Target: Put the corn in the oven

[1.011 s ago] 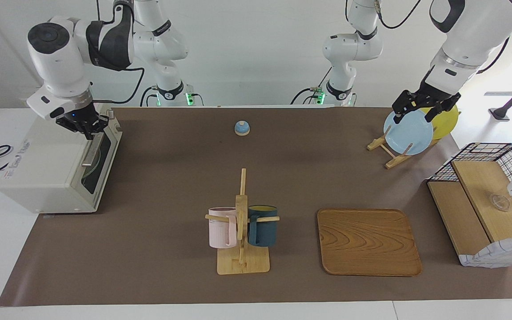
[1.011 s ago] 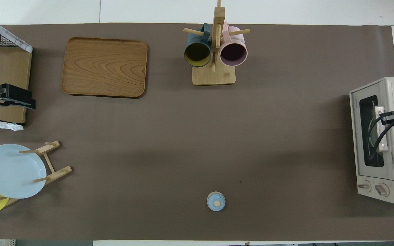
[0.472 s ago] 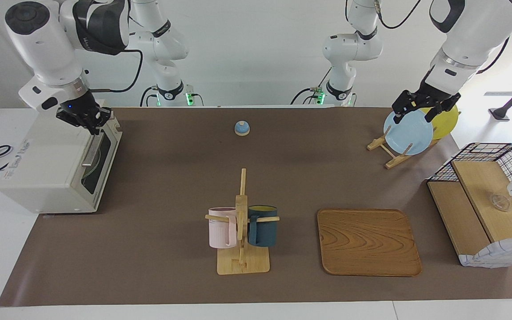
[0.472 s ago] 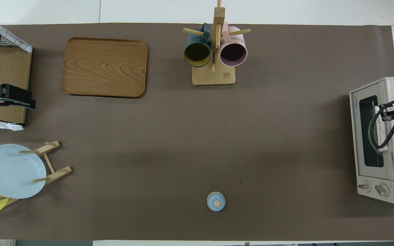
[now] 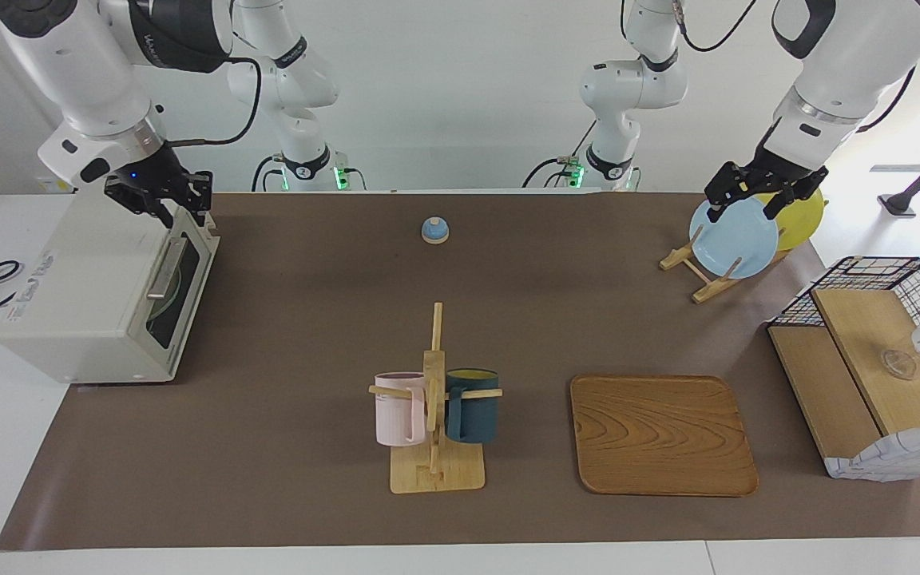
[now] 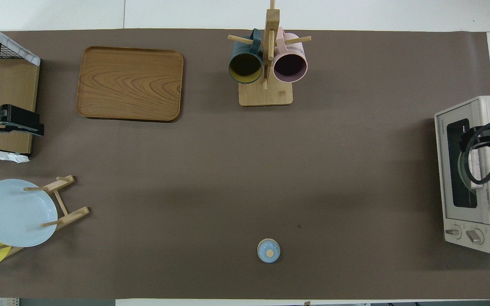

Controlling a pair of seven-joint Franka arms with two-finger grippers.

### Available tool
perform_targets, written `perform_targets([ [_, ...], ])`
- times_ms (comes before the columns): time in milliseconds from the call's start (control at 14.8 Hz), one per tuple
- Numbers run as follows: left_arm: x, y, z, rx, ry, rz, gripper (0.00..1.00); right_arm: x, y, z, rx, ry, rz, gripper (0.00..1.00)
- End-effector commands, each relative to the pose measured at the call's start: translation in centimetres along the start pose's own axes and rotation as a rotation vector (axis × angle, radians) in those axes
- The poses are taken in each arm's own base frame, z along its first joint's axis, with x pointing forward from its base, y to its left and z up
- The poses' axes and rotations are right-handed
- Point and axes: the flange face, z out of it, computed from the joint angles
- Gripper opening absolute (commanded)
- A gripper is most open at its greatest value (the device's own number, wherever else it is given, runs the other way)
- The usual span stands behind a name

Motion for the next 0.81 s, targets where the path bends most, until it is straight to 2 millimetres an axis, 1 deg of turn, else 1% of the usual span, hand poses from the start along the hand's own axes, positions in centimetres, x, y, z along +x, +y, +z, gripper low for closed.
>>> perform_targets([
  [0,-0.8,-0.3,0.0,0.007,0.008,0.001,1.00,0.3,-0.6,-1.2,0.029,0.014,-0.020,1.00],
  [67,-0.8,-0.3,0.0,0.007,0.008,0.001,1.00,0.3,-0.5,-1.4,0.036,0.014,-0.018,1.00],
  [135,-0.8,-0.3,0.0,0.007,0.008,0.001,1.00,0.2,0.4,-1.7,0.040,0.018,-0.003,1.00],
  [337,-0.8,-0.3,0.0,0.007,0.008,0.001,1.00,0.2,0.4,-2.5,0.038,0.032,0.001,1.00],
  [404,-0.8,-0.3,0.0,0.007,0.008,0.001,1.00,0.4,0.4,-1.9,0.039,0.010,0.004,1.00],
  [472,-0.8,-0.3,0.0,0.007,0.008,0.001,1.00,0.8,-0.2,-1.3,0.043,-0.012,-0.004,1.00],
  [539,-0.8,-0.3,0.0,0.007,0.008,0.001,1.00,0.9,-0.2,-1.0,0.044,-0.018,0.007,1.00],
  [606,-0.8,-0.3,0.0,0.007,0.008,0.001,1.00,1.1,0.1,-1.5,0.045,-0.005,0.020,1.00],
  [741,-0.8,-0.3,0.0,0.007,0.008,0.000,1.00,1.5,-0.3,-2.5,0.045,0.017,0.036,1.00],
])
